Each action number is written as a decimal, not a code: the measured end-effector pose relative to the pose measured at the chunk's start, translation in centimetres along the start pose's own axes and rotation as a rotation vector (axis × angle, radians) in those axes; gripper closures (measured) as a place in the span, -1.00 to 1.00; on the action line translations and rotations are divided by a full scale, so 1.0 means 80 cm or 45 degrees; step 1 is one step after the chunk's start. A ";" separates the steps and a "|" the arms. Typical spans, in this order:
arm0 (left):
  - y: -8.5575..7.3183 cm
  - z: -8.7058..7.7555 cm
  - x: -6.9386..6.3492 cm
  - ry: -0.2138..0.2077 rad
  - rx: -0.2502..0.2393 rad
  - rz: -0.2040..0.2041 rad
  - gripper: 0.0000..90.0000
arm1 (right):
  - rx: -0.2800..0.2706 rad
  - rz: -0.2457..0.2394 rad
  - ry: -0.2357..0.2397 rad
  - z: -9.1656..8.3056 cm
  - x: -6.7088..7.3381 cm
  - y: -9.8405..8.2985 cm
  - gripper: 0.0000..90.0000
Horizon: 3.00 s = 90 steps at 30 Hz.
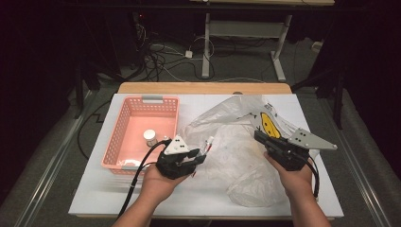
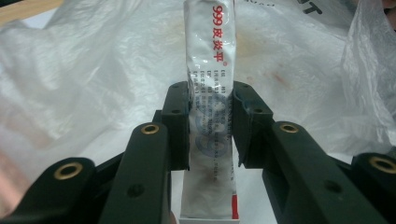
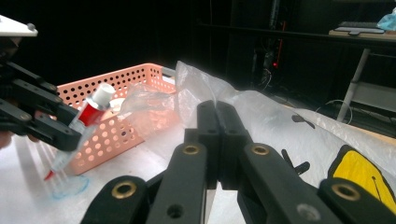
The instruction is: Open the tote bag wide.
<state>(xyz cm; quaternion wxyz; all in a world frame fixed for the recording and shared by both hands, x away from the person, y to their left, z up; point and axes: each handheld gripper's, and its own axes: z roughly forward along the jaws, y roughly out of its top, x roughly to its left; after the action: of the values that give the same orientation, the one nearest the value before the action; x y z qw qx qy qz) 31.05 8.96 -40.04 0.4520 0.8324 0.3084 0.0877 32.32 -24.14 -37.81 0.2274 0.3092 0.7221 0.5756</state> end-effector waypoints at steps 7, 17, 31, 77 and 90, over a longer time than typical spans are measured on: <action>0.012 0.031 -0.016 -0.029 0.001 0.039 0.51 | -0.009 0.005 0.005 0.000 0.000 0.002 1.00; 0.023 0.071 -0.018 0.006 0.014 0.054 0.51 | -0.019 0.007 0.005 -0.002 0.003 0.004 1.00; 0.038 0.127 -0.015 0.064 0.042 0.052 0.51 | -0.018 0.001 0.012 0.002 0.006 0.003 1.00; 0.024 0.164 -0.012 -0.017 -0.002 -0.040 -0.14 | -0.034 0.030 -0.006 -0.004 -0.006 0.000 1.00; 0.000 0.120 -0.035 -0.056 0.003 -0.016 -0.68 | -0.024 0.028 -0.006 -0.004 -0.004 0.000 1.00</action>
<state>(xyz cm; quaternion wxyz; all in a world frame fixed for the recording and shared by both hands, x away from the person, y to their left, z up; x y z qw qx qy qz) 32.87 0.61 -45.20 0.4584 0.8326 0.3037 0.0662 32.35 -24.56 -37.79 0.2256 0.3163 0.7126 0.5842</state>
